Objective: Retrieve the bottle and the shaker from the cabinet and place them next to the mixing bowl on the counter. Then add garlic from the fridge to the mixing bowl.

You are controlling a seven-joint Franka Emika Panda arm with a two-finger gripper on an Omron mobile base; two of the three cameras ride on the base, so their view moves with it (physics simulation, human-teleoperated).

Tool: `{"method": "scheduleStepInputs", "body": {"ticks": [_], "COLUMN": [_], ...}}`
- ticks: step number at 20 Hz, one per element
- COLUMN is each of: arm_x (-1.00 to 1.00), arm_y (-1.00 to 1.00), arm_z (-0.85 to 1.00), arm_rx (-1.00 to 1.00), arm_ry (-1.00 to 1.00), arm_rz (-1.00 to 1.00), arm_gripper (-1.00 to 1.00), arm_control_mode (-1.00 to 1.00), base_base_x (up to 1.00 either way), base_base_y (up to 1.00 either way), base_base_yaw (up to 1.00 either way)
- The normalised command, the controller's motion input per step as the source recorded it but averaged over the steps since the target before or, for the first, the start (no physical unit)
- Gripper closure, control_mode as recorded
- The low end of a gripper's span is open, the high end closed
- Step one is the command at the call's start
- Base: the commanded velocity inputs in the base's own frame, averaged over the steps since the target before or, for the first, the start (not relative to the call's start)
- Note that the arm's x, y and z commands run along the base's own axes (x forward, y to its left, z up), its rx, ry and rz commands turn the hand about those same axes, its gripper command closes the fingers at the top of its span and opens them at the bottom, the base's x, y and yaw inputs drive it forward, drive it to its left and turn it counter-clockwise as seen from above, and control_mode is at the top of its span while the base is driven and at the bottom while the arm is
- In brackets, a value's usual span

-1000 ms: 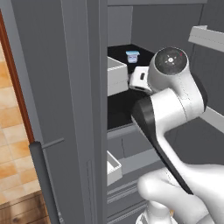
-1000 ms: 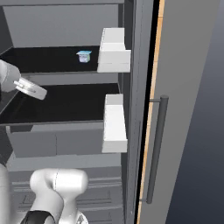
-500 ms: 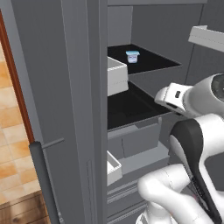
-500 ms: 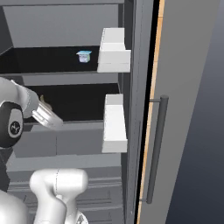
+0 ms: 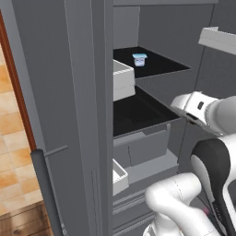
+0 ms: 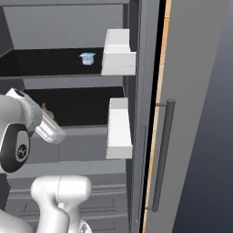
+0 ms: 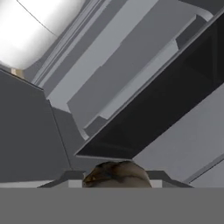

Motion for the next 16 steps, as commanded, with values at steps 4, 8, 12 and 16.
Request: {"method": "scheduleStepInputs", "body": {"ticks": [4,8,12,16], "arm_x": [-0.07,-0.20,-0.26,-0.19], "arm_y": [0.00,0.00,0.00,0.00], "arm_z": [0.27,0.30,0.16,0.08], "arm_rx": [0.07,0.05,0.04,0.04], "arm_ry": [0.00,0.00,0.00,0.05], "arm_rz": [0.00,0.00,0.00,0.00], "arm_gripper": [1.00,1.00,1.00,1.00], "arm_control_mode": [-1.00,-1.00,-1.00,-1.00], "base_base_x": [0.00,0.00,0.00,0.00], "base_base_y": [0.00,0.00,0.00,0.00], "base_base_yaw": [0.00,0.00,0.00,0.00]}}
